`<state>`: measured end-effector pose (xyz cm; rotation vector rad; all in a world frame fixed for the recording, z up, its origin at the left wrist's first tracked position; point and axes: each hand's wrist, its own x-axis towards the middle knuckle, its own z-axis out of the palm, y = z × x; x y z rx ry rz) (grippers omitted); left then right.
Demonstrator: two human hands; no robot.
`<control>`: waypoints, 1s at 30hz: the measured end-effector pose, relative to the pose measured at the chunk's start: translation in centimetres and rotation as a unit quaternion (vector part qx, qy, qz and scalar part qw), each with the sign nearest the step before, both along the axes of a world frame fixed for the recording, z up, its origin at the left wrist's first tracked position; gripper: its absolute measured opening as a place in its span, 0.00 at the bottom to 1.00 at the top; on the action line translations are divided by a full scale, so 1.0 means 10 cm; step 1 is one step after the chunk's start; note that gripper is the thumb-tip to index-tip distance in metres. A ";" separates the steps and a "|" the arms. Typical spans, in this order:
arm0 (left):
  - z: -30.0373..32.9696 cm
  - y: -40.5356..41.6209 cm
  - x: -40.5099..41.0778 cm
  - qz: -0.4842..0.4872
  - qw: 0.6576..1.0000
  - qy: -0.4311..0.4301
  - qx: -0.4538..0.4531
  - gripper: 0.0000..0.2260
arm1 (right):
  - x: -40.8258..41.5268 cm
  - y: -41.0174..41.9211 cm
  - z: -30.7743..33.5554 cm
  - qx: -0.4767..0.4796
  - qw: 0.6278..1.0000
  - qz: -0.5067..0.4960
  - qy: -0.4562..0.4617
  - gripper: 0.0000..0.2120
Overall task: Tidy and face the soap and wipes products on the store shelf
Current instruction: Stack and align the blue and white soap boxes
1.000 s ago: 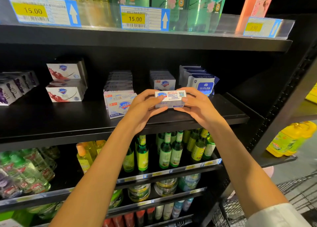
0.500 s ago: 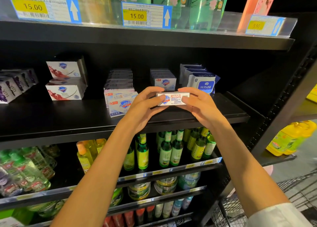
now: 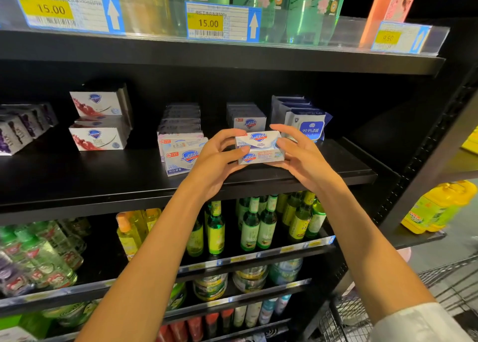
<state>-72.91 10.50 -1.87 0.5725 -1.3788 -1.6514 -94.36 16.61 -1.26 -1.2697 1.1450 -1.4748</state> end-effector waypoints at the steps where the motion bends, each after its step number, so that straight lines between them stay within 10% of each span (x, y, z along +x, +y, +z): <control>1: -0.01 0.01 0.00 -0.001 1.000 0.002 -0.006 0.18 | 0.01 0.00 0.01 0.007 1.000 -0.003 -0.003 0.20; 21: 0.01 0.13 0.00 0.085 0.991 -0.033 -0.101 0.19 | -0.01 -0.01 -0.05 -0.029 0.998 -0.009 0.048 0.24; 30: 0.16 0.33 0.42 0.209 0.959 -0.042 -0.185 0.17 | 0.02 -0.04 -0.10 -0.022 0.974 -0.004 0.225 0.22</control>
